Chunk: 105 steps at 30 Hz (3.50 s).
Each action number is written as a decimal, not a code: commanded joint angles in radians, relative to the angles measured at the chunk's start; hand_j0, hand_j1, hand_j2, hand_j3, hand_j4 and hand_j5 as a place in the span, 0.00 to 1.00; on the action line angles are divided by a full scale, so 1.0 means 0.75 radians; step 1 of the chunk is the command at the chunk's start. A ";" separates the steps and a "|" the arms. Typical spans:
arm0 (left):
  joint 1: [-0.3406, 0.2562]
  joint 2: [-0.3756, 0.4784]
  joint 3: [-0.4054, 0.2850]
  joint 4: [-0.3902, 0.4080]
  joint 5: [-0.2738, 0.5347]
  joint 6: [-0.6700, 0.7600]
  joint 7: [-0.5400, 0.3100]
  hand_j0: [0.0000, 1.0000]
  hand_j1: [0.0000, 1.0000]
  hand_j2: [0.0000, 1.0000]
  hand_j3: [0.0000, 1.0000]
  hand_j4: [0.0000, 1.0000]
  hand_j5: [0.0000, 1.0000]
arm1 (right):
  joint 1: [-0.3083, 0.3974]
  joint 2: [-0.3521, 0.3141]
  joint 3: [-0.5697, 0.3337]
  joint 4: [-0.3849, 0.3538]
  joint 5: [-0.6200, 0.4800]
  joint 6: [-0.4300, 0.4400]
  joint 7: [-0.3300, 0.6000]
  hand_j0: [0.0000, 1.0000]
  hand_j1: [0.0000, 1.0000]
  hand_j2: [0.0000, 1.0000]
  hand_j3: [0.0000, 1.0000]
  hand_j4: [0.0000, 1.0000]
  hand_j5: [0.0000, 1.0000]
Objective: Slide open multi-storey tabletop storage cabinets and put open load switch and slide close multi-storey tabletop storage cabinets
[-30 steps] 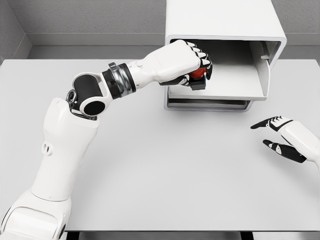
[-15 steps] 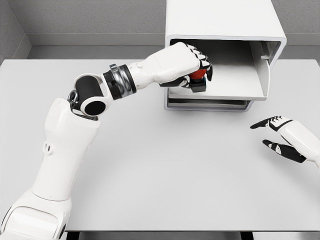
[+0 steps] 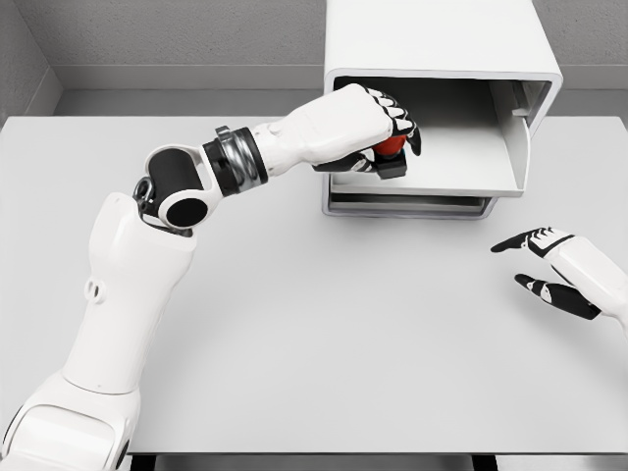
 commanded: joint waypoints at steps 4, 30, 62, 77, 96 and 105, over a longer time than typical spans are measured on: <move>0.000 0.001 0.002 -0.002 -0.029 0.011 0.001 0.58 0.58 0.58 0.58 0.58 0.58 | 0.000 0.015 0.000 -0.003 -0.008 0.001 -0.001 0.67 0.67 0.67 0.67 0.67 0.67; -0.002 0.001 -0.045 -0.008 -0.027 0.011 0.001 0.67 0.67 0.67 0.67 0.67 0.67 | -0.018 0.015 -0.004 -0.005 -0.010 0.001 0.001 0.65 0.65 0.65 0.65 0.65 0.65; 0.016 0.001 0.011 -0.205 -0.017 0.011 0.001 1.00 1.00 1.00 1.00 1.00 1.00 | -0.018 0.015 -0.010 -0.007 -0.014 0.001 0.004 0.65 0.65 0.65 0.65 0.65 0.65; 0.566 0.318 0.849 -0.383 0.562 0.011 0.001 1.00 1.00 1.00 1.00 1.00 1.00 | -0.031 -0.001 -0.011 -0.086 -0.014 0.001 0.001 0.65 0.65 0.65 0.65 0.65 0.65; 0.728 0.433 0.927 -0.117 0.515 0.011 0.001 1.00 1.00 1.00 1.00 1.00 1.00 | -0.151 -0.026 0.051 -0.029 0.002 0.001 0.004 0.65 0.65 0.65 0.65 0.65 0.65; 0.730 0.431 0.925 -0.117 0.515 0.011 0.001 1.00 1.00 1.00 1.00 1.00 1.00 | -0.225 -0.018 0.108 0.038 0.002 0.001 0.032 0.65 0.65 0.65 0.65 0.65 0.65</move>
